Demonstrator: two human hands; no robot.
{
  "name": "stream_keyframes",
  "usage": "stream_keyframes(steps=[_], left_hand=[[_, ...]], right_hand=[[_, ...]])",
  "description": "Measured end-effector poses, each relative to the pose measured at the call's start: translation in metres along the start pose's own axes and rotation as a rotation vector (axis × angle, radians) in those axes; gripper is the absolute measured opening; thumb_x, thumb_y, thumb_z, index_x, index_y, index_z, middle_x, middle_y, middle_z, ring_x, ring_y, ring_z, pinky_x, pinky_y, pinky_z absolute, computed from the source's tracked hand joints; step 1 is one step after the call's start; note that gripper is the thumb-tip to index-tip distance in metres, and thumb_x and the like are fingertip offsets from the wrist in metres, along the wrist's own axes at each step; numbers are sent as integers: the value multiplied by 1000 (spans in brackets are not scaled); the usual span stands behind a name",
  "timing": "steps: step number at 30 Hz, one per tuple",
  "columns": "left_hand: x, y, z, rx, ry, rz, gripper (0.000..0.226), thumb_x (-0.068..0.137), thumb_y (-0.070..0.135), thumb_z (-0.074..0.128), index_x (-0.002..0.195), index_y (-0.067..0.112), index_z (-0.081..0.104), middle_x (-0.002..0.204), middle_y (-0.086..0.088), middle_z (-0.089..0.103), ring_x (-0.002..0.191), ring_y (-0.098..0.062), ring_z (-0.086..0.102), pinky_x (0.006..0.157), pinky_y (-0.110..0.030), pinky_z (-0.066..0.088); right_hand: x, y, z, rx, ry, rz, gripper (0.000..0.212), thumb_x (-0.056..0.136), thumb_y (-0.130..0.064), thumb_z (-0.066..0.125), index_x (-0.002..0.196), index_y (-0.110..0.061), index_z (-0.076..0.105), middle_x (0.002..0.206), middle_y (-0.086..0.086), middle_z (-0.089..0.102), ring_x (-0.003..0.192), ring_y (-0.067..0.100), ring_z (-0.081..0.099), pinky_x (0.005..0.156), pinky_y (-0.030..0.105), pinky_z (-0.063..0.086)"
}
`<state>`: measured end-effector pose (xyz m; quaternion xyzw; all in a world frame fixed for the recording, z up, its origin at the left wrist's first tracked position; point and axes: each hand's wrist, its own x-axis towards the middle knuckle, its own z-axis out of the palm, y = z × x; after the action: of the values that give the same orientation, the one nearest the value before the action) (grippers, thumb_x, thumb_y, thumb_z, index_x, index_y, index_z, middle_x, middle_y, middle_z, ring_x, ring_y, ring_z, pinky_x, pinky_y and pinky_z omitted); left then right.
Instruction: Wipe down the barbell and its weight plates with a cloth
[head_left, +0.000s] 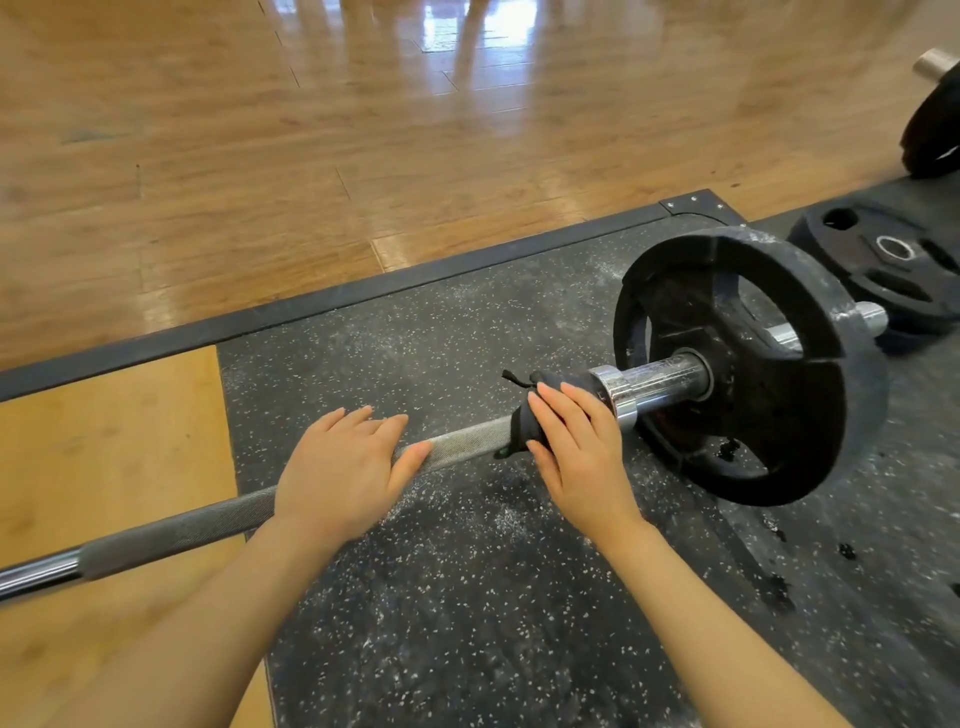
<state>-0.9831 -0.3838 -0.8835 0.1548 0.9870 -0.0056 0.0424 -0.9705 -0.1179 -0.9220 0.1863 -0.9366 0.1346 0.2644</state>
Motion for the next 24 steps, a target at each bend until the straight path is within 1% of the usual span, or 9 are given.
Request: stream_keyframes(steps=[3,6,10,12,15,17,19,21,24], left_hand=[[0,0,1,-12,-4,-5,87,90,63,-10,141,23,49,129,6,63,134,-16,45,114,-37,27],[1,0,1,0,-2,-9,88,89,63,-11,141,24,48,129,6,63,134,-15,45,114,-36,27],[1,-1,2,-6,-3,-12,89,89,64,-12,141,23,48,129,4,63,134,-16,46,113,-37,29],[1,-1,1,-8,1,-9,90,89,64,-11,140,23,50,128,3,64,133,-17,47,113,-37,29],[1,-1,2,-1,-1,-12,90,88,64,-13,142,25,48,130,6,63,134,-15,46,114,-35,28],[1,0,2,-8,-2,-13,91,88,64,-14,142,24,47,129,5,63,134,-15,46,114,-35,29],[0,0,1,-11,-2,-15,92,87,65,-14,142,24,48,129,5,63,133,-15,46,113,-35,29],[0,0,0,-9,-1,-12,91,88,65,-13,142,25,48,129,5,63,132,-14,48,113,-35,30],[0,1,-1,-20,2,-13,90,89,64,-10,140,23,51,127,4,65,129,-15,51,111,-35,32]], right_hand=[[-2,7,-7,-29,1,-47,42,86,-7,71,126,-1,62,130,10,61,122,29,51,105,41,42],[2,6,-16,20,-8,-14,46,74,6,79,118,5,66,120,12,66,110,32,60,97,39,50],[9,3,-40,93,71,63,36,79,6,72,115,6,67,117,12,68,108,26,57,102,30,43],[13,5,-54,108,112,77,28,89,-1,64,116,5,66,118,11,67,109,25,55,105,27,39],[23,18,-73,101,183,103,30,96,-10,49,117,4,66,119,11,66,110,24,54,108,20,33],[30,29,-79,87,200,132,27,95,-7,53,116,4,66,118,12,67,109,25,56,108,17,32],[32,40,-78,92,125,168,26,89,4,60,114,3,68,117,12,67,109,27,57,107,21,35],[30,46,-72,147,-26,198,28,85,6,62,112,1,68,121,11,65,112,29,56,107,29,36],[31,44,-62,265,-126,279,29,88,-22,49,103,-5,66,120,5,61,116,20,49,105,24,31]])
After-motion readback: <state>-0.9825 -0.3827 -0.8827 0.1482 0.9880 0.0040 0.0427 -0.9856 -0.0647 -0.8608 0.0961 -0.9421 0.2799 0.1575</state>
